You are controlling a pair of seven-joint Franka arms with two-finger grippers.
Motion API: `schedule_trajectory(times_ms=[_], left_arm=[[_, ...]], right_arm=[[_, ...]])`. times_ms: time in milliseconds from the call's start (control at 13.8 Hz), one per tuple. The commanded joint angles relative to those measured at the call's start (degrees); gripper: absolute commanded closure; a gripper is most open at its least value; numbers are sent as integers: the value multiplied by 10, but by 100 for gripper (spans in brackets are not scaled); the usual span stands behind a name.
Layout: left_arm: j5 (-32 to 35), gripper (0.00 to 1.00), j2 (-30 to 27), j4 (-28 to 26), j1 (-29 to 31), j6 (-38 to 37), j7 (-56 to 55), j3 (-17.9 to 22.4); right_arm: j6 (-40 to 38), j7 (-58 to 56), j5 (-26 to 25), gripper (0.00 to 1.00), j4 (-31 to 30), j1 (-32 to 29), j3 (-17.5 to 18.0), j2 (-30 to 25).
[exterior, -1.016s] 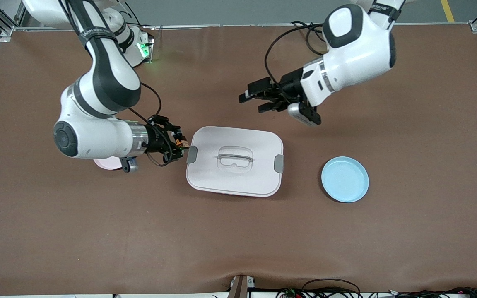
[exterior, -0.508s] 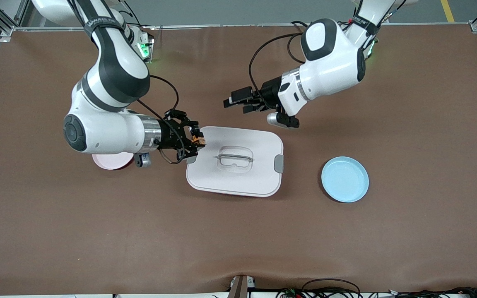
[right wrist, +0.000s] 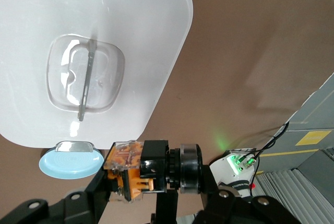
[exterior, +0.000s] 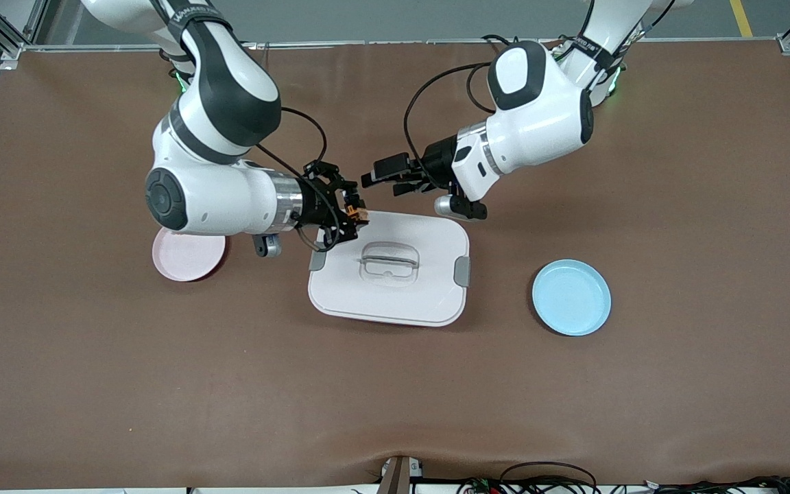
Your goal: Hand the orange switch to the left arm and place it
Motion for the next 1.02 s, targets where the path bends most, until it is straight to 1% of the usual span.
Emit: schedule_trajectory(times_ms=[0, 218, 435, 580, 653, 725, 943], left_arm=[[-11, 0, 16, 14, -5, 22, 1, -4], [-9, 0, 24, 14, -5, 23, 2, -4], [-9, 0, 24, 14, -15, 43, 2, -4], [-9, 0, 24, 13, -15, 44, 1, -4], [-9, 7, 24, 13, -14, 44, 2, -4], [-9, 16, 23, 12, -13, 44, 3, -4], [-9, 19, 15, 9, -8, 43, 2, -4]], right_arm=[[0, 21, 12, 100, 25, 13, -3, 9], [0, 31, 38, 100, 33, 16, -3, 8], [0, 42, 40, 100, 44, 19, -3, 9], [0, 43, 43, 100, 48, 18, -4, 8], [0, 43, 43, 100, 49, 18, -3, 8], [0, 43, 44, 100, 49, 18, -4, 8], [4, 43, 51, 100, 49, 19, -4, 9]])
